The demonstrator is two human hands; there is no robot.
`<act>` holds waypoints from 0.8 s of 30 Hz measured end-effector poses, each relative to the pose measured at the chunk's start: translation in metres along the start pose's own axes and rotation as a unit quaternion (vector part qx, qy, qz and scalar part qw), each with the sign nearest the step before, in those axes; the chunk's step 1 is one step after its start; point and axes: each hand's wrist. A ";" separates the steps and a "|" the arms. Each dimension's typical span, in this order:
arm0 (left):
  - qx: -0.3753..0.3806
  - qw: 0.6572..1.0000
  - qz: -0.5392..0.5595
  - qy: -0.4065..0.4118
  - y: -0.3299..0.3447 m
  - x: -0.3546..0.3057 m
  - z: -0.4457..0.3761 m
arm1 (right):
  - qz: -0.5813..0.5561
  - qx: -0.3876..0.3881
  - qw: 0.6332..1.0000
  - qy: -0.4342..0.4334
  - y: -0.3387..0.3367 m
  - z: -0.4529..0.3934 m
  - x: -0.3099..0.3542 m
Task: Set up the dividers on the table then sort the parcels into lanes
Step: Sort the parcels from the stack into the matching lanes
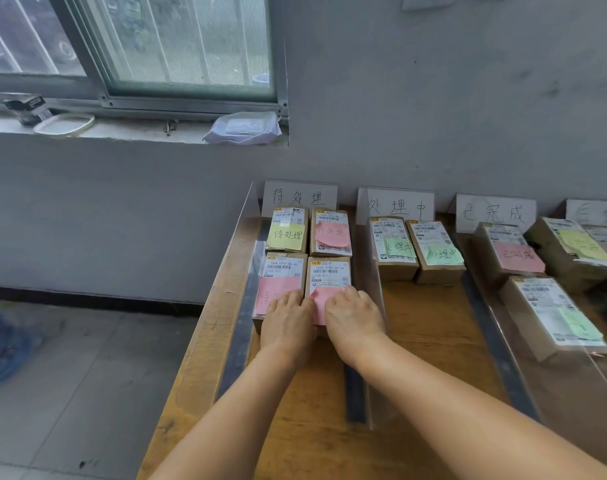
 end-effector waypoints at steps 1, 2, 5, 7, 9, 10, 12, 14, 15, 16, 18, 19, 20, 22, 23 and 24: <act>0.002 1.000 0.000 0.000 -0.002 -0.001 0.001 | -0.005 -0.002 1.000 0.001 -0.002 0.002 -0.001; 0.004 1.000 0.001 0.000 -0.005 -0.002 0.003 | -0.012 -0.008 1.000 0.001 -0.004 0.005 -0.002; 0.000 1.000 0.003 0.002 -0.016 -0.004 0.008 | -0.052 -0.031 0.998 0.004 -0.008 0.017 -0.008; -0.015 1.000 0.008 0.005 -0.027 -0.007 0.011 | -0.084 -0.037 0.996 0.016 -0.013 0.028 -0.015; -0.030 0.999 0.013 0.012 -0.038 -0.014 0.016 | -0.112 -0.047 0.992 0.037 -0.017 0.041 -0.024; -0.035 0.999 0.015 0.015 -0.042 -0.018 0.018 | -0.125 -0.053 0.990 0.049 -0.020 0.048 -0.029; -0.041 0.999 0.017 0.030 -0.051 -0.030 0.023 | -0.143 -0.060 0.985 0.072 -0.024 0.062 -0.041; -0.042 0.997 0.016 0.057 -0.057 -0.046 0.027 | -0.151 -0.063 0.982 0.093 -0.025 0.077 -0.055; -0.041 0.997 0.018 0.070 -0.060 -0.055 0.030 | -0.157 -0.064 0.980 0.102 -0.026 0.084 -0.062; -0.042 0.996 0.020 0.082 -0.063 -0.064 0.033 | -0.165 -0.065 0.978 0.111 -0.025 0.091 -0.070; -0.045 0.993 0.021 0.109 -0.067 -0.084 0.038 | -0.178 -0.069 0.973 0.130 -0.024 0.107 -0.087; -0.046 0.991 0.018 0.122 -0.068 -0.095 0.041 | -0.184 -0.073 0.970 0.140 -0.023 0.115 -0.095; -0.045 0.990 0.017 0.133 -0.070 -0.106 0.044 | -0.191 -0.076 0.967 0.151 -0.022 0.124 -0.105; -0.037 0.988 0.024 0.148 -0.071 -0.130 0.049 | -0.203 -0.081 0.960 0.173 -0.018 0.141 -0.125; -0.033 0.987 0.029 0.156 -0.070 -0.143 0.051 | -0.207 -0.083 0.957 0.183 -0.016 0.150 -0.135; -0.029 0.985 0.032 0.166 -0.069 -0.156 0.054 | -0.212 -0.086 0.954 0.195 -0.014 0.160 -0.146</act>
Point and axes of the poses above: each hand's wrist, its own z-axis away from the middle knuckle, its own y-axis out of the palm, x = y × z, and after that the axes turned 11 degrees about y, right-handed
